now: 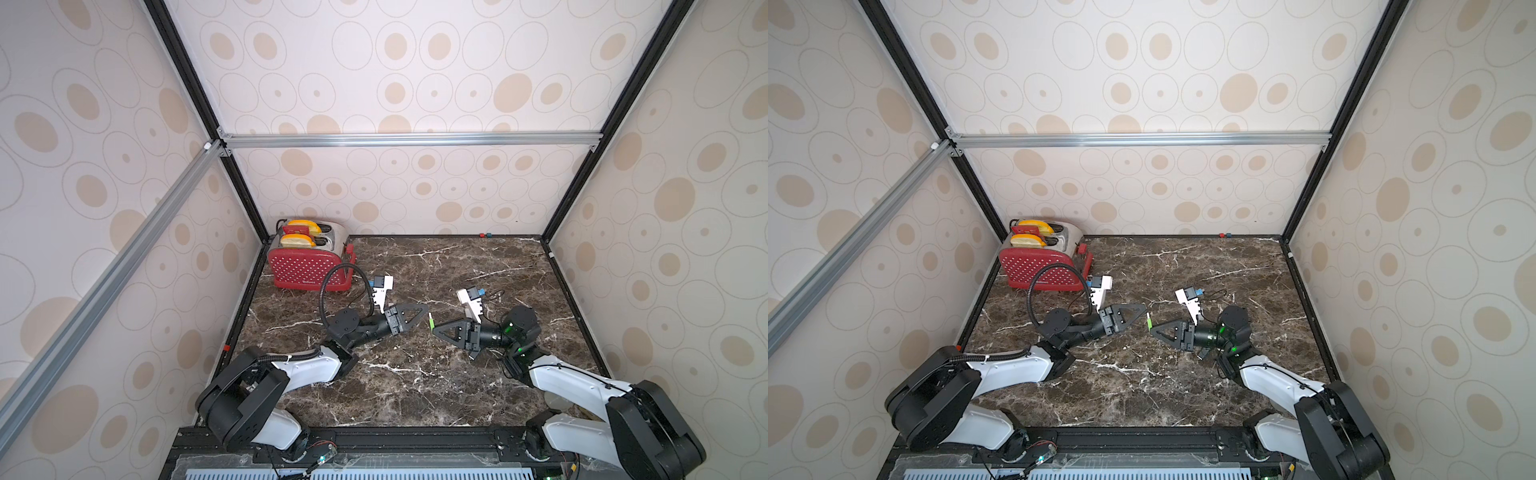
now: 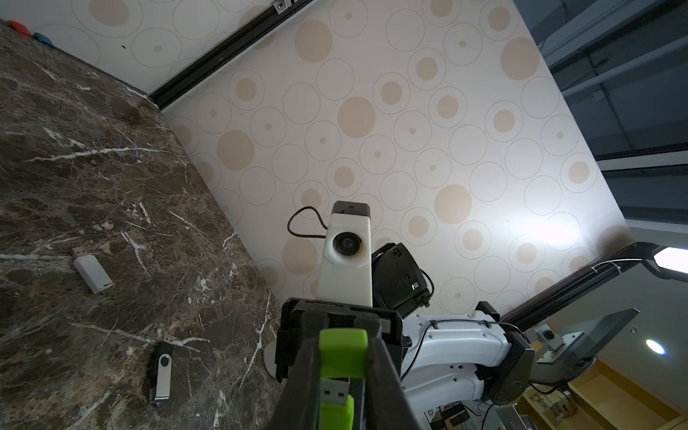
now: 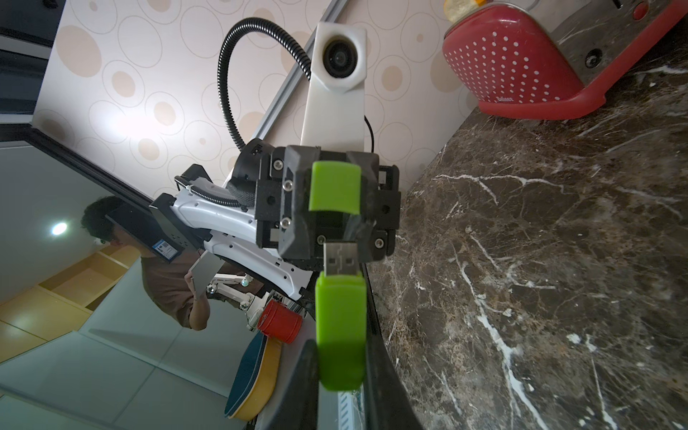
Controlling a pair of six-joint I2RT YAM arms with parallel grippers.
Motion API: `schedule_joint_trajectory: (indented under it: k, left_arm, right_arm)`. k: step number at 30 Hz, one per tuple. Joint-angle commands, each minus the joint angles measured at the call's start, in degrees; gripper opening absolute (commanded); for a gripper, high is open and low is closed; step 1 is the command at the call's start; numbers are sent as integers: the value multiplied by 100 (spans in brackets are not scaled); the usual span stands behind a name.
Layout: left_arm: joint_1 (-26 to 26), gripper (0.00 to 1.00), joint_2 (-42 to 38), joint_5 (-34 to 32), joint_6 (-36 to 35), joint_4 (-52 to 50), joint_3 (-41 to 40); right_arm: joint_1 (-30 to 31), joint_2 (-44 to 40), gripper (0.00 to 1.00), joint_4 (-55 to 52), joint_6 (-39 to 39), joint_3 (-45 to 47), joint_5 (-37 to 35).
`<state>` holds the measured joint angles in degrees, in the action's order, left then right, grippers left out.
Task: Close the usb drive cover
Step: Close the cover of the USB drive.
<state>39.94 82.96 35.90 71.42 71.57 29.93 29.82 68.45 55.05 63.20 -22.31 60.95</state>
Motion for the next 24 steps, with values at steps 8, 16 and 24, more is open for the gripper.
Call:
schedule_joint_trajectory:
  k: [8,16,24]
  left_arm:
    - [113,0,114,58,55,366,175]
    - [178,0,133,155,36,365,196]
    - [217,0,81,224,-43,375,57]
  right_arm:
    - [25,-47,0,112,-26,-11,2]
    - [24,-20,0,50,-53,-54,-28]
    - [20,-92,0,-21,-65,-96,-37]
